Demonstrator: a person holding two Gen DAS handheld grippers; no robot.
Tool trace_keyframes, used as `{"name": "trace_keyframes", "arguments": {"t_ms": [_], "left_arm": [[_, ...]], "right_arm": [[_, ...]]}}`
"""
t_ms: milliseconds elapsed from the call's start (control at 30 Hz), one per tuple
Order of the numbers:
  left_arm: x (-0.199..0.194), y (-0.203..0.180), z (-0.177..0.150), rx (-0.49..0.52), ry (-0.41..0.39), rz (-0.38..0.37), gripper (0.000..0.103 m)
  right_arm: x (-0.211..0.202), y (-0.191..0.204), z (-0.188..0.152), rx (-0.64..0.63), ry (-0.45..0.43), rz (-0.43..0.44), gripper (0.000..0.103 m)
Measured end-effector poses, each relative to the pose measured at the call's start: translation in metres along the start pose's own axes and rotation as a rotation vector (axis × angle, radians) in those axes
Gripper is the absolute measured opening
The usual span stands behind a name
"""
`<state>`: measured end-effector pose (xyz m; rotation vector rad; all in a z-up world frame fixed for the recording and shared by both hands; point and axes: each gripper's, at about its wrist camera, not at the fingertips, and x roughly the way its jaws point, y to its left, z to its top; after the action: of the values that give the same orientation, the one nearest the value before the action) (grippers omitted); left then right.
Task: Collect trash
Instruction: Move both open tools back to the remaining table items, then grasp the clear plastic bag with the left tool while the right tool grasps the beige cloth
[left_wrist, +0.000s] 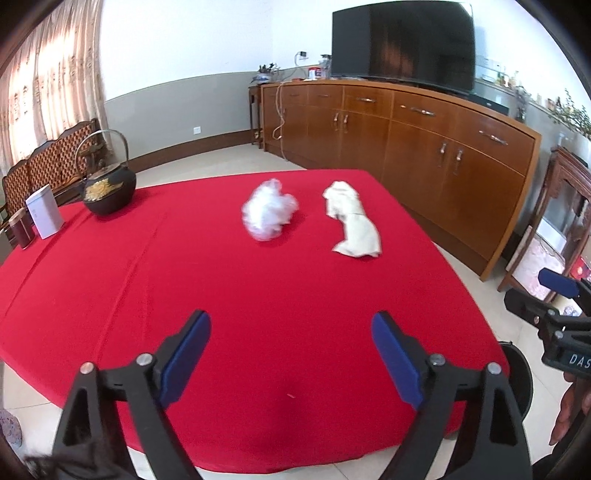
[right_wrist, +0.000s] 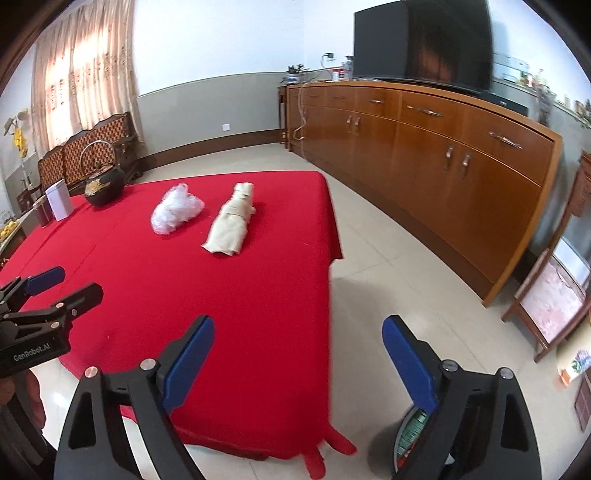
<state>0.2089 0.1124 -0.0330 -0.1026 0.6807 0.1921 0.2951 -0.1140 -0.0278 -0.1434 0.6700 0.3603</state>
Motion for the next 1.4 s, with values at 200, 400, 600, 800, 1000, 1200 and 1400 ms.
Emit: {"name": "trace_keyframes", "arguments": {"t_ms": [200, 400, 600, 800, 1000, 1200, 1400], "left_arm": [[0.025, 0.026, 0.018, -0.002, 0.021, 0.015, 0.082], [0.068, 0.047, 0.039, -0.016, 0.062, 0.007, 0.071], [0.103, 0.051, 0.053, -0.022, 0.088, -0.017, 0.069], [0.133, 0.046, 0.066, 0.001, 0.112, -0.021, 0.069], [0.156, 0.04, 0.077, -0.008, 0.139, -0.037, 0.069], [0.175, 0.033, 0.082, -0.015, 0.179, -0.038, 0.069], [0.178, 0.033, 0.082, -0.014, 0.197, -0.041, 0.05]], "right_arm": [[0.036, 0.026, 0.029, -0.024, 0.029, 0.038, 0.084], [0.085, 0.05, 0.059, -0.057, 0.063, 0.062, 0.075], [0.125, 0.063, 0.071, -0.07, 0.099, 0.087, 0.069], [0.164, 0.069, 0.082, -0.083, 0.139, 0.116, 0.064], [0.192, 0.07, 0.091, -0.105, 0.175, 0.128, 0.061], [0.213, 0.057, 0.105, -0.073, 0.195, 0.133, 0.055], [0.219, 0.049, 0.107, -0.045, 0.209, 0.164, 0.035]]}}
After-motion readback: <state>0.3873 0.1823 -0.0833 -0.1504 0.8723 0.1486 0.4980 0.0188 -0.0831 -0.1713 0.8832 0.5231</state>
